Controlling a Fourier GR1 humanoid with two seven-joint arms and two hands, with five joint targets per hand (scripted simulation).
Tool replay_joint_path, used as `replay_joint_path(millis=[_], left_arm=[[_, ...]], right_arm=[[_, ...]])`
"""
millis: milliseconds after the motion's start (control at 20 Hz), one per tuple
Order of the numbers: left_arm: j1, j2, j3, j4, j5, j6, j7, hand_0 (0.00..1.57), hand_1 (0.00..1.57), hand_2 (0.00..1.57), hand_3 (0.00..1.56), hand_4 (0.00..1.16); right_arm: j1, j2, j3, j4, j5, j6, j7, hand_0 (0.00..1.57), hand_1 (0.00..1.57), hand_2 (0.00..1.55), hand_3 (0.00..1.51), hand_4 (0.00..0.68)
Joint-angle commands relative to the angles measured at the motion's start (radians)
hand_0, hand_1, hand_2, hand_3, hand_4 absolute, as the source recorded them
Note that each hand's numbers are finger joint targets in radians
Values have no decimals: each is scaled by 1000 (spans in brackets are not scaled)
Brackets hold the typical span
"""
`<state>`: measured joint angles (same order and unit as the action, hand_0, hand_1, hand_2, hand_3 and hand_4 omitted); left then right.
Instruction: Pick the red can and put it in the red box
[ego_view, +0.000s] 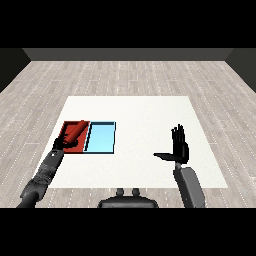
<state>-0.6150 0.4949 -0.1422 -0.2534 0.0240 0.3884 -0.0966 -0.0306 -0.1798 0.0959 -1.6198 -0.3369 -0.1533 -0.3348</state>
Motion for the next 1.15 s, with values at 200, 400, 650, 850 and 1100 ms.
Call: replay_joint_path(millis=[200, 400, 650, 850, 1100], left_arm=[[-48, 28, -35, 183, -66, -148, -26, 0, 0, 0, 0, 0], [-32, 27, 132, 91, 98, -128, -190, 0, 0, 0, 0, 0], [-74, -22, 290, -103, 274, -293, -444, 470, 470, 470, 0, 0], [-56, -166, 380, -238, 417, -471, -590, 0, 0, 0, 0, 0], [64, -285, 289, -459, 402, -528, -662, 0, 0, 0, 0, 0]], right_arm=[[-87, 32, -7, 113, 16, 14, -53, 0, 0, 0, 0, 0], [-31, 33, -9, 109, -6, 47, -77, 0, 0, 0, 0, 0], [-48, 45, -7, 82, -18, 45, -68, 0, 0, 0, 0, 0], [-31, 1, -5, 76, -11, 83, -60, 0, 0, 0, 0, 0], [6, -24, -4, 91, 10, 126, -116, 0, 0, 0, 0, 0]])
